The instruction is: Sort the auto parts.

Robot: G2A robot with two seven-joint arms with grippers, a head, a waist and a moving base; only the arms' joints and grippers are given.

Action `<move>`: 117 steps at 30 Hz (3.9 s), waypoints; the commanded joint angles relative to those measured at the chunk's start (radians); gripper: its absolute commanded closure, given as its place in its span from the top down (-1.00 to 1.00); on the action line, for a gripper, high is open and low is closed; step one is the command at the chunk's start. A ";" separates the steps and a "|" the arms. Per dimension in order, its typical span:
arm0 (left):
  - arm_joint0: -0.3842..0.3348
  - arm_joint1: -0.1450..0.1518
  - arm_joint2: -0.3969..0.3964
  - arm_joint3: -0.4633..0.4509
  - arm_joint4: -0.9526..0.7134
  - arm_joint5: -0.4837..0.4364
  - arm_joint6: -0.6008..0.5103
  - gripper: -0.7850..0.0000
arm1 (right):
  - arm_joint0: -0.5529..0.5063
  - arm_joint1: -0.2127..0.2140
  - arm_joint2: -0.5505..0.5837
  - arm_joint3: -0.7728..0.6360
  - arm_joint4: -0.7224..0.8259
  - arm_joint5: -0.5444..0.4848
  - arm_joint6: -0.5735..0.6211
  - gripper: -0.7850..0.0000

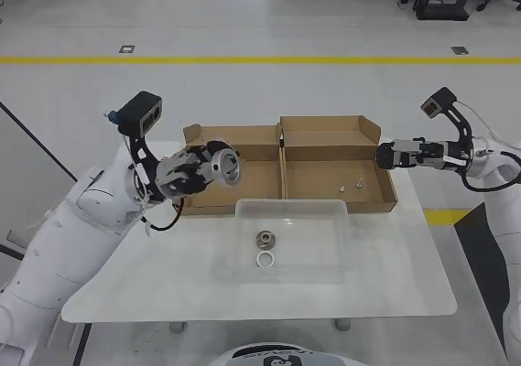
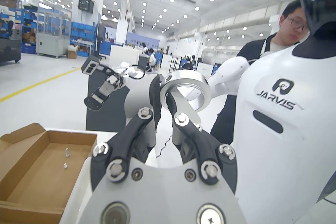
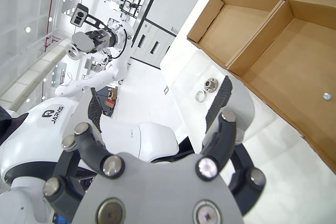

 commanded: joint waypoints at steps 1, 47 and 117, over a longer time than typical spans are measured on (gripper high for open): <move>0.046 -0.007 -0.055 -0.026 -0.047 0.000 0.022 -1.00 | 0.000 0.000 0.000 0.000 0.000 0.000 0.000 1.00; 0.173 -0.234 -0.335 -0.038 -0.617 0.000 -0.426 -1.00 | 0.000 0.000 0.000 0.000 0.000 0.000 0.000 1.00; 0.101 -0.236 -0.206 -0.025 -0.418 0.200 -0.550 -1.00 | 0.000 0.000 0.000 0.000 0.000 0.000 0.000 1.00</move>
